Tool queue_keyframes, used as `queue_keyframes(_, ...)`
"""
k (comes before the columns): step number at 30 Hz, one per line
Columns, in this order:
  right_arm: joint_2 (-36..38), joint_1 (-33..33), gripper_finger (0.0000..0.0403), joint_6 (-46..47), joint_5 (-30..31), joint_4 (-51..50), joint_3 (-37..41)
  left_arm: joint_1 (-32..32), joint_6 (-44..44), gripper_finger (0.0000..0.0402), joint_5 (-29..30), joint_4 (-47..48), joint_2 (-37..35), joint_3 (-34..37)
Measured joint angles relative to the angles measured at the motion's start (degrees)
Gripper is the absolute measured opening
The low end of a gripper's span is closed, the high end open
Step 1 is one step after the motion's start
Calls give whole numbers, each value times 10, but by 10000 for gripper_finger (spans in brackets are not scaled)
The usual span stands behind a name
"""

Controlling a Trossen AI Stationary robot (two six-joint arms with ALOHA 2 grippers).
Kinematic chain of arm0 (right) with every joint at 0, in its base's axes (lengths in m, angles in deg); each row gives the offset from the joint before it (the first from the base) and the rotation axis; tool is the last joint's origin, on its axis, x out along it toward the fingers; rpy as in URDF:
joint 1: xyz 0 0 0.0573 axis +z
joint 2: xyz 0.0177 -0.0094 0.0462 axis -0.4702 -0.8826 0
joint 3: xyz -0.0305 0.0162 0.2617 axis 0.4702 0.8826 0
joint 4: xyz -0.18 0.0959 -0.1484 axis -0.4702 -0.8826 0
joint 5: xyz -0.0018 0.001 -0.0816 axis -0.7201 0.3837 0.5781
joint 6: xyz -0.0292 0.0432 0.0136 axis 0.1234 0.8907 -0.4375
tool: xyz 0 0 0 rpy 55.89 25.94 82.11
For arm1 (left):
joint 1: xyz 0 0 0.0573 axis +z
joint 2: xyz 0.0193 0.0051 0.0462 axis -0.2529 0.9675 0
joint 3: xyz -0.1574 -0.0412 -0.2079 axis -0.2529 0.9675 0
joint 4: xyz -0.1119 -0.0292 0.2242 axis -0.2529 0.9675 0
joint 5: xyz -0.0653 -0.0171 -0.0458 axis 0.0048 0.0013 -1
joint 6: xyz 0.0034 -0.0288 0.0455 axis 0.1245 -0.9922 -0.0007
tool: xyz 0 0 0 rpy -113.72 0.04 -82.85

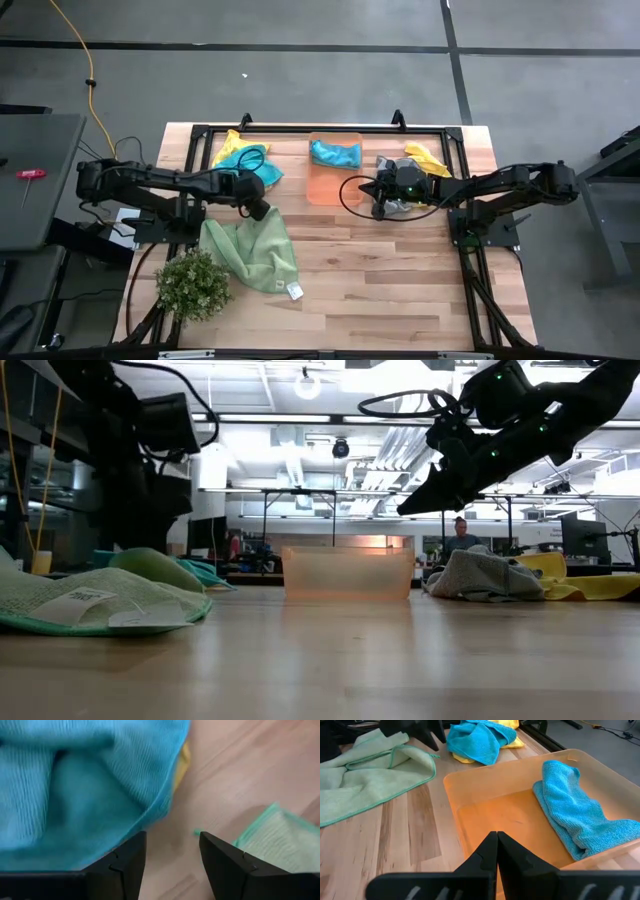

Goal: Fold microfiber towels
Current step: Fold the green microfiber cloth

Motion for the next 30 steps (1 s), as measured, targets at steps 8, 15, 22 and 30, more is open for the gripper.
queue_keyframes(8, 0, 0, 0, 0, 0, 0, 0, -33, -19, 154, -76, -20, 3, 1)
queue_keyframes(15, 0, 0, 0, 0, 5, 0, 0, -58, 43, 131, -117, -125, 4, -7)
queue_keyframes(22, 0, 0, 0, 0, 6, 0, 0, -75, 57, 127, -107, -117, 11, -7)
queue_keyframes(30, 0, 0, 0, 0, 6, 0, 0, -101, 134, 127, -96, -211, 12, -7)
